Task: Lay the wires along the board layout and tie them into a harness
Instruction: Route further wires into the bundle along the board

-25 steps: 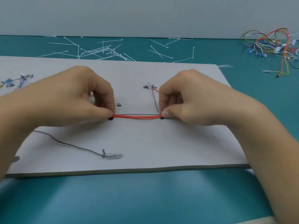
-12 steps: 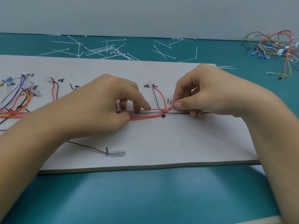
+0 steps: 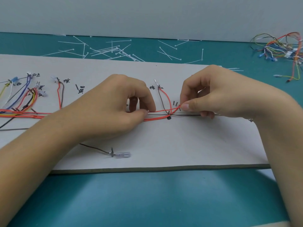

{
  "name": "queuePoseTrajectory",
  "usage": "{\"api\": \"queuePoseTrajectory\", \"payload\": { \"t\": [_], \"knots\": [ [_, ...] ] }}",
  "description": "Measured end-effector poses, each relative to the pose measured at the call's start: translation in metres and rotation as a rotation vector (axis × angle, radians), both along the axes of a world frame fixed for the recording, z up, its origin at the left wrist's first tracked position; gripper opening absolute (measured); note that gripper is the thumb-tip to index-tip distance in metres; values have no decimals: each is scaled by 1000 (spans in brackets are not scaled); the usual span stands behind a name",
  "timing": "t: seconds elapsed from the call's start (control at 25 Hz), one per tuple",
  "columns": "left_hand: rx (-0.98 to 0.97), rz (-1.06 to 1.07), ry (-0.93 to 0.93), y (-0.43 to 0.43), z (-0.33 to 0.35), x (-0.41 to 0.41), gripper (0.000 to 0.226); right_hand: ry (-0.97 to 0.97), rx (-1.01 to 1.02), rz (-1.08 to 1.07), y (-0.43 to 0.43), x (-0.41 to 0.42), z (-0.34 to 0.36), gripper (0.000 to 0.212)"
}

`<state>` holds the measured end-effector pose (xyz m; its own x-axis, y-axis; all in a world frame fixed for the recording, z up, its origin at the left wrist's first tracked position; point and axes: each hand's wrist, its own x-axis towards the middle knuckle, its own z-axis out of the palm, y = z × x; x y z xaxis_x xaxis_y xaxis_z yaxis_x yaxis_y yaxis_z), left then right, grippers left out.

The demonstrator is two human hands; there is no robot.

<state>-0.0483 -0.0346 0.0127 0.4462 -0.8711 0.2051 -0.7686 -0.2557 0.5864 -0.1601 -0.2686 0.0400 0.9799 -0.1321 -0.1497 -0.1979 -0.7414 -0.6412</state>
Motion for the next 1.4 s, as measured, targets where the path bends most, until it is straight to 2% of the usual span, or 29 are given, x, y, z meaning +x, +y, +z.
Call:
{"api": "queuePoseTrajectory", "payload": {
  "t": [0.48,0.84,1.08,1.4],
  "knots": [
    [46,12,39,1,3,-2,24,1,-25,45,-3,-2,5,9],
    [126,-18,-46,1,6,-5,32,-63,-122,-107,8,7,-6,14],
    [123,16,-15,-1,6,-7,31,-141,-179,-91,13,10,-8,17],
    [114,19,-32,-2,5,-8,27,-95,-125,-145,14,9,-7,24]
  ]
}}
